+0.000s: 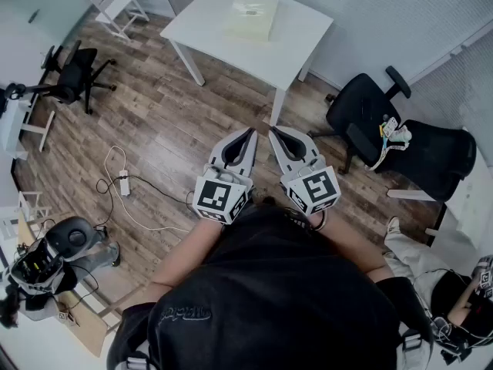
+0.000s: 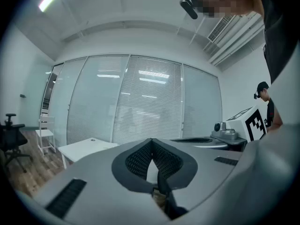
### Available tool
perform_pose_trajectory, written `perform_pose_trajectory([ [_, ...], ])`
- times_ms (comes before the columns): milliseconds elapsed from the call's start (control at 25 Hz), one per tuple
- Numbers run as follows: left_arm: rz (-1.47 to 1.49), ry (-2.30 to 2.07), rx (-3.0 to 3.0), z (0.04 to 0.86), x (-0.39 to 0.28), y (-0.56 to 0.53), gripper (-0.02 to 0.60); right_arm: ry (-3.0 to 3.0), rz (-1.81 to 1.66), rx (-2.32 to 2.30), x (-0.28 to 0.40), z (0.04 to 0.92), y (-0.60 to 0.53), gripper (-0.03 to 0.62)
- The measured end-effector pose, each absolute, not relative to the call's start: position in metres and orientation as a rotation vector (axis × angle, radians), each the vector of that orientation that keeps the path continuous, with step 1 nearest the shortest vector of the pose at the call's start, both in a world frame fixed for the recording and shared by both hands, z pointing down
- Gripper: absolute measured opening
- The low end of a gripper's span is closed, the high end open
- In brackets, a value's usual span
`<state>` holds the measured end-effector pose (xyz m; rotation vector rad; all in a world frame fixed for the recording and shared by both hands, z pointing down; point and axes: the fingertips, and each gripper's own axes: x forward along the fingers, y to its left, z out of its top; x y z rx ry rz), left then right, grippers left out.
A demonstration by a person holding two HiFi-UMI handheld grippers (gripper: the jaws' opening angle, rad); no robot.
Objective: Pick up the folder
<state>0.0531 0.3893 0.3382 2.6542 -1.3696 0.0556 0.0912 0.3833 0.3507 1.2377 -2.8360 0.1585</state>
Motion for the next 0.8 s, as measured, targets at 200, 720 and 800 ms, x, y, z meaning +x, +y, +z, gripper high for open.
perform_pose_trajectory([
  [200, 0.049, -1.359, 2.646, 0.339, 0.047, 0.379, 0.011, -2.832, 0.151, 1.234, 0.084, 0.349, 0.374, 0.018],
  [720, 0.030, -1.293, 2.671, 0.336, -0.011, 0.331, 0.011, -2.845, 0.206, 1.276, 0.028, 0.345, 0.327, 0.018],
  [800, 0.033, -1.278, 2.683, 0.331, -0.026, 0.320, 0.011, -2.839, 0.205, 1.284, 0.013, 0.342, 0.318, 0.018],
])
